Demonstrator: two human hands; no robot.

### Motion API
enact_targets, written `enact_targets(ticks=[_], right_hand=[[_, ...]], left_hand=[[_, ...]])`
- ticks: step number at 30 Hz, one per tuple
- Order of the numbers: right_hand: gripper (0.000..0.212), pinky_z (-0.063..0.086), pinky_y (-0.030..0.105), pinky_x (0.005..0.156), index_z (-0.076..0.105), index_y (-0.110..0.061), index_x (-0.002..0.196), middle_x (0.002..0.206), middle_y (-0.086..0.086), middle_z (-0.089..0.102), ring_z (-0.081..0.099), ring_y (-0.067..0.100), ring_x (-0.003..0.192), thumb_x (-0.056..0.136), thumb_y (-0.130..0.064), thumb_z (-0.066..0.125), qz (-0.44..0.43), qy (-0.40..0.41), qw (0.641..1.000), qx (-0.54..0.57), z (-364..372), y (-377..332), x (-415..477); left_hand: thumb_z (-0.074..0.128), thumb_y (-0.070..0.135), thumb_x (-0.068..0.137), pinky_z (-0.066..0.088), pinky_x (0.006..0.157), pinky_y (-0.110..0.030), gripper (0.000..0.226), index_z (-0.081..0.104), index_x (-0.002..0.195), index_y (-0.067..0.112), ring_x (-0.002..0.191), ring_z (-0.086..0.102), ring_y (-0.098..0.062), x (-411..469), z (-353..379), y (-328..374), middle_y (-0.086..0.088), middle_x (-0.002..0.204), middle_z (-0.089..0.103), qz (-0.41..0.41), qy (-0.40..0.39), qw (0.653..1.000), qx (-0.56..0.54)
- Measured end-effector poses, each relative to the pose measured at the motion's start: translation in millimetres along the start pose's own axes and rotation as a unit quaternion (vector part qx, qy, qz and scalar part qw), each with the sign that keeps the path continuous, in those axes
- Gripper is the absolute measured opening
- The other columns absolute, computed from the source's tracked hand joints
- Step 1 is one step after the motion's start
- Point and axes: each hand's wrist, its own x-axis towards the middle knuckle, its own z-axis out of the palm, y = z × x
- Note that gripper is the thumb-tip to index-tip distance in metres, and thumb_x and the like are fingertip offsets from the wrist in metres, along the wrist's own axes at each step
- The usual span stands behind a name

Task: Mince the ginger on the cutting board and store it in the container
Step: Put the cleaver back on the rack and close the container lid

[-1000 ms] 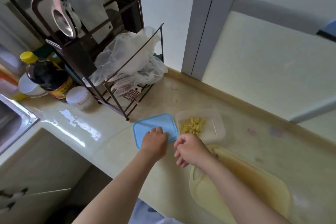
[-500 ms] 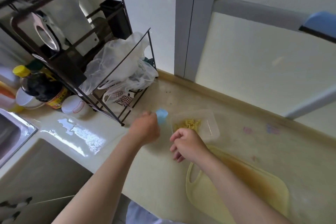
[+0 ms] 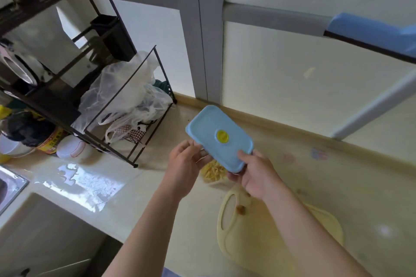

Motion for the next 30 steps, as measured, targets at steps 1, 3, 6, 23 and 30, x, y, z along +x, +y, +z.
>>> enact_targets(ticks=[1, 3, 6, 23, 30], right_hand=[[0.016, 0.053, 0.031, 0.043, 0.059, -0.02, 0.119, 0.099, 0.014, 0.07, 0.069, 0.025, 0.06, 0.108, -0.011, 0.051, -0.014, 0.008, 0.999, -0.028, -9, -6, 3], [0.018, 0.051, 0.03, 0.041, 0.058, -0.022, 0.122, 0.1, 0.012, 0.07, 0.068, 0.025, 0.061, 0.108, -0.012, 0.052, -0.031, 0.015, 0.994, -0.103, -24, -17, 8], [0.024, 0.054, 0.035, 0.046, 0.056, -0.023, 0.13, 0.108, 0.013, 0.068, 0.066, 0.029, 0.073, 0.107, -0.016, 0.055, -0.049, 0.029, 0.973, -0.222, -35, -25, 17], [0.028, 0.055, 0.04, 0.076, 0.057, -0.015, 0.096, 0.102, 0.009, 0.067, 0.062, 0.031, 0.088, 0.105, -0.037, 0.044, -0.125, 0.157, 0.772, -0.604, -48, 7, 49], [0.046, 0.042, 0.038, 0.078, 0.062, -0.013, 0.119, 0.12, 0.012, 0.065, 0.062, 0.035, 0.108, 0.11, -0.042, 0.028, -0.136, 0.176, 0.701, -0.677, -40, 13, 58]], left_hand=[[0.047, -0.001, 0.096, 0.056, 0.077, -0.04, 0.015, 0.055, 0.086, 0.006, 0.075, 0.067, -0.027, 0, -4, -3, -0.014, 0.083, 0.066, -0.01, 0.007, 1.0, 0.004], [0.046, 0.003, 0.096, 0.056, 0.078, -0.041, 0.011, 0.056, 0.1, 0.003, 0.073, 0.068, -0.028, 2, -13, -7, -0.016, 0.088, 0.067, -0.036, 0.036, 0.999, 0.01], [0.053, 0.009, 0.098, 0.058, 0.075, -0.042, 0.016, 0.06, 0.11, 0.0, 0.075, 0.071, -0.029, 8, -28, -16, -0.017, 0.096, 0.07, -0.075, 0.088, 0.986, 0.123], [0.06, 0.024, 0.088, 0.049, 0.065, -0.035, 0.009, 0.058, 0.087, 0.015, 0.077, 0.06, -0.02, 14, -41, -58, 0.003, 0.08, 0.062, -0.005, 0.139, 0.774, 0.617], [0.062, 0.025, 0.092, 0.058, 0.077, -0.04, 0.046, 0.053, 0.135, 0.014, 0.085, 0.066, -0.014, 16, -46, -59, 0.003, 0.107, 0.061, 0.017, 0.137, 0.809, 0.571]])
